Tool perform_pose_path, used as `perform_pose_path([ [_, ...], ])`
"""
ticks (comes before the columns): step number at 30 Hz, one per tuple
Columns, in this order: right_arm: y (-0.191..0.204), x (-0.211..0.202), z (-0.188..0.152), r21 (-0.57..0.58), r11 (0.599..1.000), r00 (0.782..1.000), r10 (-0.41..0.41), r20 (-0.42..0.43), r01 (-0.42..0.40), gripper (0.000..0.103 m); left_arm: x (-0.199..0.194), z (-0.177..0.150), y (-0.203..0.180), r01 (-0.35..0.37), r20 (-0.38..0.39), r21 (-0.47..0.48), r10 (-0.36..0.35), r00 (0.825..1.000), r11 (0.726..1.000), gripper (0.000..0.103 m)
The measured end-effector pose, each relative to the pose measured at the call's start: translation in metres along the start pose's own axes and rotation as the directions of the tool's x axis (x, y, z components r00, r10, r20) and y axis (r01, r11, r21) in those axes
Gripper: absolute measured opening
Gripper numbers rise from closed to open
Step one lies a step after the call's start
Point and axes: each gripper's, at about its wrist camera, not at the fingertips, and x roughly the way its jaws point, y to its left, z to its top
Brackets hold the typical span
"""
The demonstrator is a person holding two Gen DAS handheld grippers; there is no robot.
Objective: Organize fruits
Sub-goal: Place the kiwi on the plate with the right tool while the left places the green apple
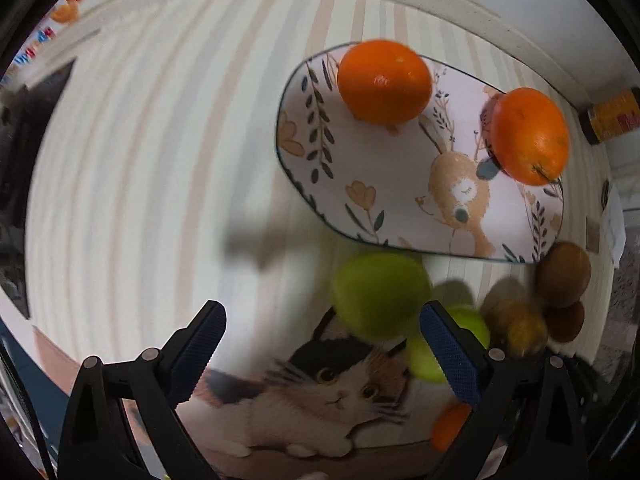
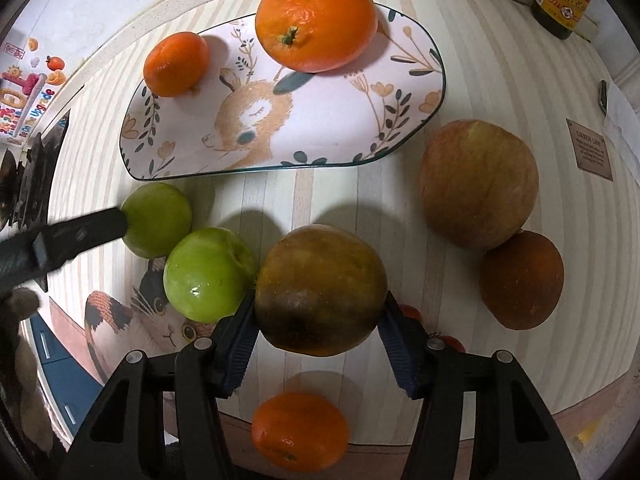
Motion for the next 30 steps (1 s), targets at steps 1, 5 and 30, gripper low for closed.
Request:
perform_pose_path([
  [1,0.000,0.000,0.000,0.002,1.000,1.000,0.002,0.000,-0.002,0.061,0.005,0.002,-0.001,0.008,-0.015,-0.002,-0.008,1.000,1.000,0.100],
  [5,0.000,0.001,0.000,0.016,1.000,1.000,0.016,-0.002,-0.016,0.061,0.020,0.011,-0.008,0.083,-0.073,-0.020,-0.084,0.994,0.996,0.099],
  [30,-0.002,0.003,-0.015,0.056,0.995,0.996,0.086,-0.013,-0.085,0.060,0.018,-0.068,0.021,-0.018,-0.045,0.023,0.019,0.999,1.000,0.060],
])
